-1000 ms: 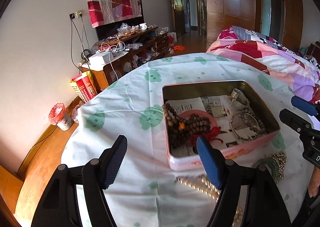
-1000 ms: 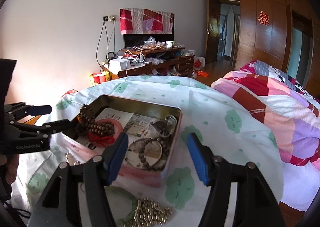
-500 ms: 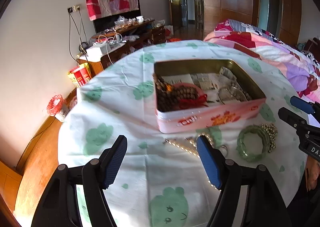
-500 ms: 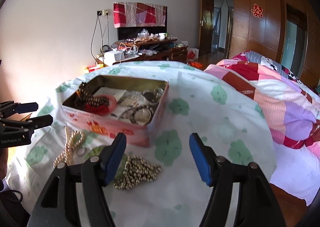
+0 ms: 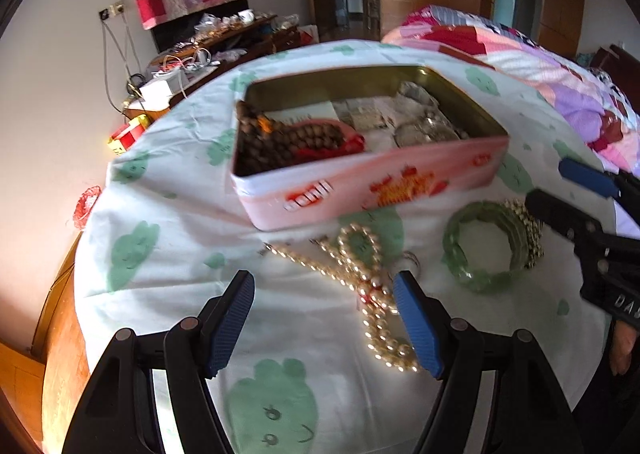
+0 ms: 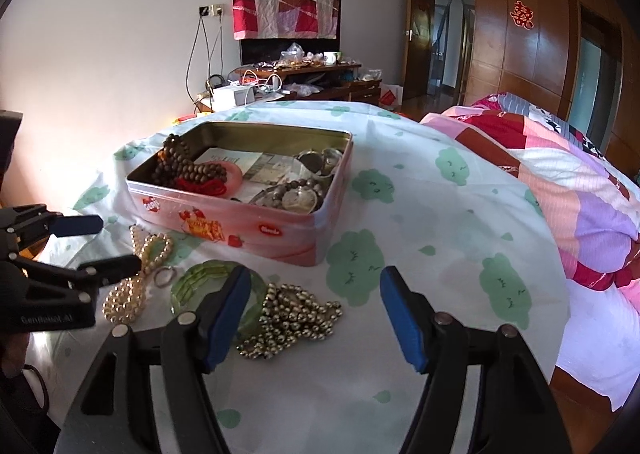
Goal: Organize jewelry
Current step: 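Move the left tool to the pearl necklace while the right tool reaches the green bangle, then grasp the pearl necklace with the left tool while the right tool grasps the green bangle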
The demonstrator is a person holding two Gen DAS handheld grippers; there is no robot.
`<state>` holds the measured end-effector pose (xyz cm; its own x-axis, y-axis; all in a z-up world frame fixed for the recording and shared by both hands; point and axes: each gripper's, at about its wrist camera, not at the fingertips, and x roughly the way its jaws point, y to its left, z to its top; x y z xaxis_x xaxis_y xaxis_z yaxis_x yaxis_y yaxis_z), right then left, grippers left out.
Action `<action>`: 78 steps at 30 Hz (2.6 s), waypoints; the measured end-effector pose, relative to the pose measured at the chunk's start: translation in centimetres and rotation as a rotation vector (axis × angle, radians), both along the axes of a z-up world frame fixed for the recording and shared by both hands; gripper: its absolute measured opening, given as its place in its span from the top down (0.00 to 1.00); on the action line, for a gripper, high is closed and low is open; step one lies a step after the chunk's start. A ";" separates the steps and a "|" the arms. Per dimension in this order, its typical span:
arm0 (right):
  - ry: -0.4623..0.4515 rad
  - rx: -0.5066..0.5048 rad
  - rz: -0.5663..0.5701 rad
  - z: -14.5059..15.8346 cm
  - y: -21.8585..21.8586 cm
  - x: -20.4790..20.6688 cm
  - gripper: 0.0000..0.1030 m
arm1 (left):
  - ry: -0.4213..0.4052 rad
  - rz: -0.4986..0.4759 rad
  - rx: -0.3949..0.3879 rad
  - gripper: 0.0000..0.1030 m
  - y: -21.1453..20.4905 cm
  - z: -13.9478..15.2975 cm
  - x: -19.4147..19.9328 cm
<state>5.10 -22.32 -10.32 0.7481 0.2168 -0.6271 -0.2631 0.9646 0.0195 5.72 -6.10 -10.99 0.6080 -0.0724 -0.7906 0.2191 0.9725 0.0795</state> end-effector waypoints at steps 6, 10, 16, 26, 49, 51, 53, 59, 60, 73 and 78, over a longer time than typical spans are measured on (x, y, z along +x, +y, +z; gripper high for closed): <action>-0.009 -0.003 -0.016 0.0 -0.3 -0.2 0.31 | 0.001 0.029 0.001 0.25 1.3 -0.1 -0.1; -0.001 -0.010 -0.026 -0.2 -0.6 -0.1 0.31 | -0.010 0.068 0.023 0.22 2.8 -0.1 0.0; -0.009 -0.011 -0.004 0.1 -0.3 -0.5 0.32 | -0.005 0.118 -0.005 0.22 4.9 -0.2 0.2; -0.011 -0.016 0.075 0.4 1.8 -0.2 0.47 | -0.020 0.057 -0.017 0.53 3.6 0.1 -0.3; 0.115 -0.071 0.153 -2.0 4.0 0.7 0.67 | -0.027 0.039 -0.051 0.83 4.1 0.1 0.0; 0.115 -0.082 0.152 -2.0 4.2 0.8 0.67 | -0.026 0.039 -0.055 0.83 4.1 0.1 0.1; 0.112 -0.081 0.147 -1.9 4.2 0.7 0.67 | -0.027 0.039 -0.054 0.83 4.1 0.1 0.1; 0.089 -0.099 0.156 -1.7 4.7 0.6 0.83 | -0.029 0.031 -0.047 0.83 3.8 0.1 0.1; 0.089 -0.100 0.161 -1.7 4.7 0.6 0.83 | -0.029 0.029 -0.049 0.83 3.8 0.0 0.1; 0.052 -0.084 0.159 -1.2 4.8 0.2 0.84 | -0.032 0.005 -0.080 0.95 3.9 0.3 -0.1; 0.056 -0.079 0.159 -1.3 4.7 0.2 0.86 | -0.037 0.019 -0.097 0.95 4.5 0.7 -0.1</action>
